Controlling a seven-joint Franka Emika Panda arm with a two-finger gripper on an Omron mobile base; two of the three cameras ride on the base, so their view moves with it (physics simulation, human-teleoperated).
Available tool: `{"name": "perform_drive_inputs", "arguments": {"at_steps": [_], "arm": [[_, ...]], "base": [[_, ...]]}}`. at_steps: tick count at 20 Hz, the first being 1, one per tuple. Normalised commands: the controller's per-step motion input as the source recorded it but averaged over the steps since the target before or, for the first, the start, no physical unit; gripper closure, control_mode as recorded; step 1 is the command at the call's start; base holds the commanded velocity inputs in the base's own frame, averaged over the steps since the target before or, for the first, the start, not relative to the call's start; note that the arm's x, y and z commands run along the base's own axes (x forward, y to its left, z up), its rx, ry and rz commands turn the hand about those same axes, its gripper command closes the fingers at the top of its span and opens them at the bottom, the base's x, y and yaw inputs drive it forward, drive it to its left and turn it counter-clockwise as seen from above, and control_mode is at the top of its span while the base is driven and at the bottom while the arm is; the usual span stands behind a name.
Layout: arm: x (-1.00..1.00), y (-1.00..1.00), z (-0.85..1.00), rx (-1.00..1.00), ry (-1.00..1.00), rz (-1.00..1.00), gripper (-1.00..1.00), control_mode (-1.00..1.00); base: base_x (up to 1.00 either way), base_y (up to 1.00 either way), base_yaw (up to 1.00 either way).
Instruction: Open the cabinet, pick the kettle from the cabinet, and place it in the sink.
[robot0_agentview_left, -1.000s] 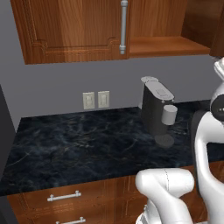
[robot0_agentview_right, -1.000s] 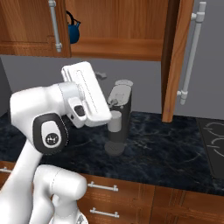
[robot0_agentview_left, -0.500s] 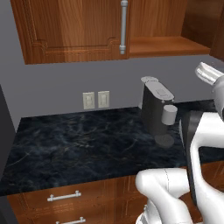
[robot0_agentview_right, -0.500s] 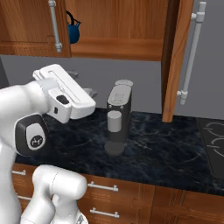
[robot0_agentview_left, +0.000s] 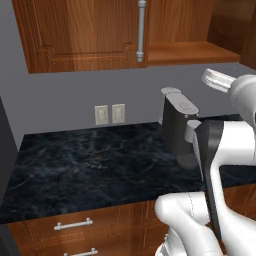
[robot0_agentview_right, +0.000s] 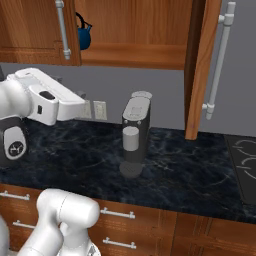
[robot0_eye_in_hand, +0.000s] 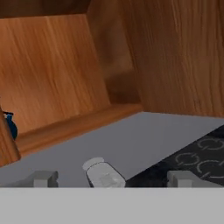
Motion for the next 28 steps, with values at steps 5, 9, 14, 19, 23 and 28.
{"name": "perform_drive_inputs", "arguments": {"at_steps": [5,9,14,19,23,28], "arm": [[0.02,0.5,0.23,-0.04,0.16,0.16,-1.0,-1.0],[0.17,0.39,0.22,-0.04,0.24,0.18,-1.0,-1.0],[0.26,0.23,0.23,0.0,0.2,0.16,-1.0,-1.0],[0.26,0.26,0.12,0.0,0.09,0.17,-1.0,-1.0],[0.28,0.29,0.0,0.0,-0.05,0.17,-1.0,-1.0],[0.34,0.32,0.0,0.0,-0.06,0.1,-1.0,-1.0]], "base": [[0.0,0.0,0.0],[0.0,0.0,0.0],[0.0,0.0,0.0],[0.0,0.0,0.0],[0.0,0.0,0.0],[0.0,0.0,0.0]]}}
